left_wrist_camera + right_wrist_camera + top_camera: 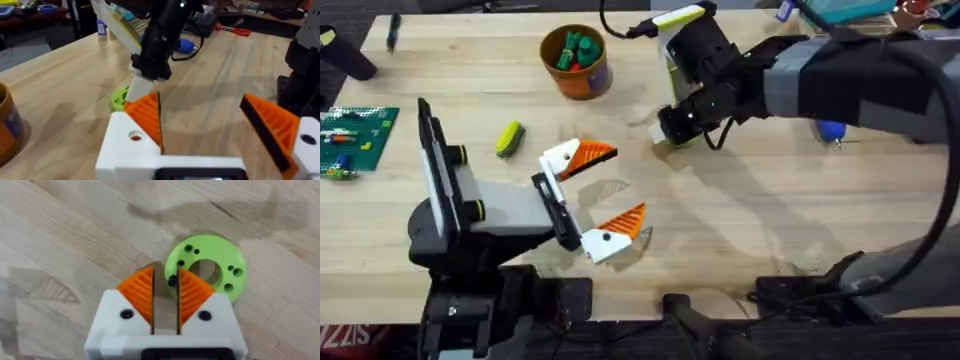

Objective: Pick up the gripper from the table and insert it into the empty holder that is missing its gripper. Then pick up a screw, insert it into the mounting hole, and use the screwdriver to tighten it. Finally, clean up the table by picking up the vegetable and placing it into the bucket.

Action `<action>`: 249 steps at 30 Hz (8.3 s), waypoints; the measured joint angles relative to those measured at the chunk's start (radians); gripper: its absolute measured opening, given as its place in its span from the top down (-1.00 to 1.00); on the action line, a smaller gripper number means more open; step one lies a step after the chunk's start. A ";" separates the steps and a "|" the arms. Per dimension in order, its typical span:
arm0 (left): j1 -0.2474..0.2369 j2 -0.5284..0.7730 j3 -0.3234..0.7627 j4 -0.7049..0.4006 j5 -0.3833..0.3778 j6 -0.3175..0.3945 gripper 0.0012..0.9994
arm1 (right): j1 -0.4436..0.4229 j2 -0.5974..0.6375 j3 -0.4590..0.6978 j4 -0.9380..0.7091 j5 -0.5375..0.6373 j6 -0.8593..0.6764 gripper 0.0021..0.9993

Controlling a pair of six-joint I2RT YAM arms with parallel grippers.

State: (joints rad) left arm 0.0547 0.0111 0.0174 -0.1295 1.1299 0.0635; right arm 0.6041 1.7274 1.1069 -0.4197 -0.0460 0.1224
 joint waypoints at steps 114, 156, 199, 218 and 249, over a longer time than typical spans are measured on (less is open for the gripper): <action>0.000 0.000 0.000 0.000 0.000 0.000 -0.97 | 0.246 -0.052 0.735 -0.554 -0.030 -0.038 0.99; 0.000 0.000 0.000 0.000 0.000 0.000 -0.97 | 0.438 -0.030 0.737 -0.575 -0.075 -0.037 0.99; 0.000 0.000 0.000 0.000 0.000 0.000 -0.97 | 0.438 0.051 0.739 -0.577 -0.052 -0.037 0.99; 0.000 0.000 0.000 0.000 0.000 0.000 -0.97 | 0.438 0.053 0.739 -0.583 -0.048 -0.037 0.99; 0.000 0.001 0.000 0.000 -0.004 -0.020 -0.97 | 0.438 0.099 0.758 -0.595 -0.048 -0.037 0.99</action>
State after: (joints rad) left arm 0.0547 0.0120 0.0174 -0.1295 1.1263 0.0439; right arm 1.0424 1.8260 1.8650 -1.0147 -0.0944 0.0853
